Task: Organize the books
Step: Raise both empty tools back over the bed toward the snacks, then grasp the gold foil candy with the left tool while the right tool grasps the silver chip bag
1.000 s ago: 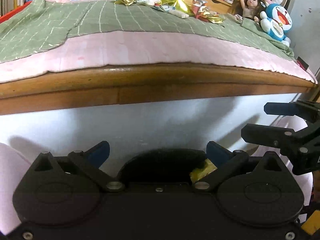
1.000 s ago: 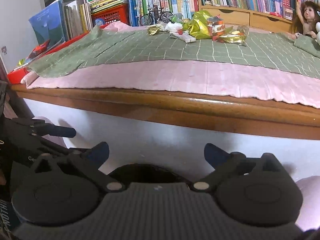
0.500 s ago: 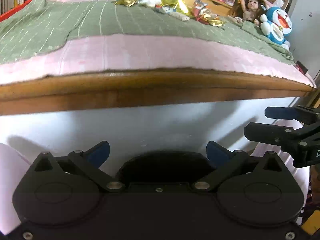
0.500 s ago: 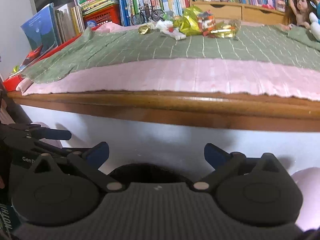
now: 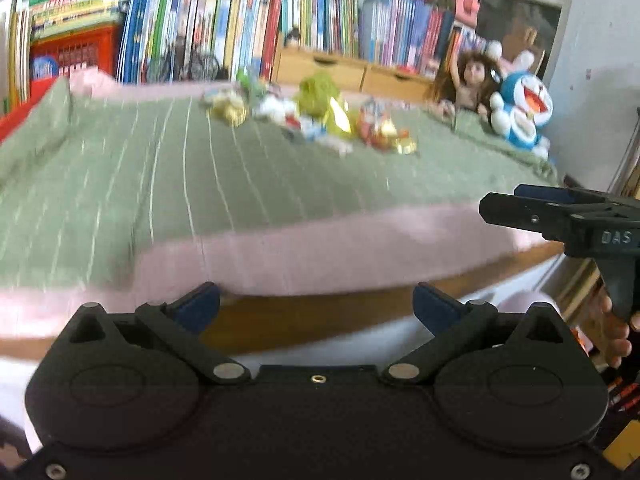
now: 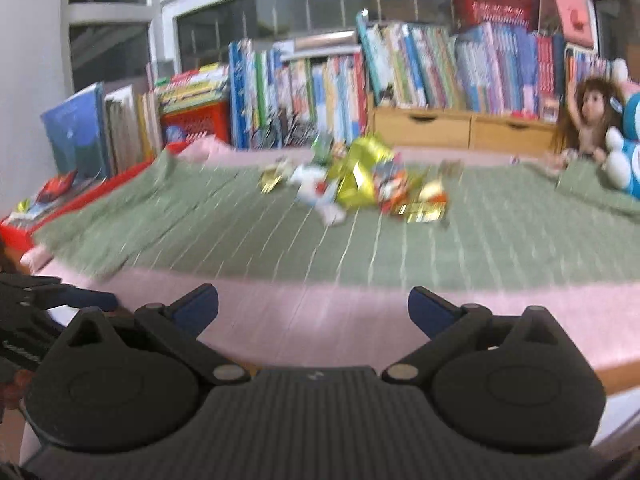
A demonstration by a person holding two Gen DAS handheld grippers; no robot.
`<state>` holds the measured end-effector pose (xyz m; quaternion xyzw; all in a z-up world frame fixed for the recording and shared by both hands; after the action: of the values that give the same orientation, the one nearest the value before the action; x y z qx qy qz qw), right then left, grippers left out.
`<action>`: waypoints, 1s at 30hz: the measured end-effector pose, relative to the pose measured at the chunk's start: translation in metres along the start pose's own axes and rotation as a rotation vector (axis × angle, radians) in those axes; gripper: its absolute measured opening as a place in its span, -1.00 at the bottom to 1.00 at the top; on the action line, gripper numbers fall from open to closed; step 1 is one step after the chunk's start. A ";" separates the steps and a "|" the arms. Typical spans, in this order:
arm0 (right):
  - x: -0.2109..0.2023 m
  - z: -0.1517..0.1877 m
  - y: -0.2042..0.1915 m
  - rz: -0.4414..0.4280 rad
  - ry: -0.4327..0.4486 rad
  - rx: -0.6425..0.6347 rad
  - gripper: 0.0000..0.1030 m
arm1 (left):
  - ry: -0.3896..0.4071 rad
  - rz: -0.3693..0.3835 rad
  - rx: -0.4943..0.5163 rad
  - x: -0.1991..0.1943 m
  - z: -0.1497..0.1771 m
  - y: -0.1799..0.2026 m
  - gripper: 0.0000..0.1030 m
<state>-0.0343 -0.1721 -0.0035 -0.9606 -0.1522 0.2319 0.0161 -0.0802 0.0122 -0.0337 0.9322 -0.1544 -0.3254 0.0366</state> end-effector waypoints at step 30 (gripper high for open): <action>0.193 -0.074 0.098 0.153 -0.088 -0.031 1.00 | 0.092 -0.106 0.312 0.222 -0.180 -0.104 1.00</action>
<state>0.1908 -0.2047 -0.0323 -0.9584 -0.0825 0.2721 -0.0230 0.2227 0.0363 -0.0419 0.9473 -0.1519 -0.2557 -0.1188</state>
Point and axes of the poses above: each gripper's, at about its wrist camera, not at the fingertips, and x roughly the way its jaws point, y to its right, z to its underside, the point moved 10 cm from there along x, roughly the way its jaws point, and after that the axes turned 2 degrees about -z, right-handed, at the moved point
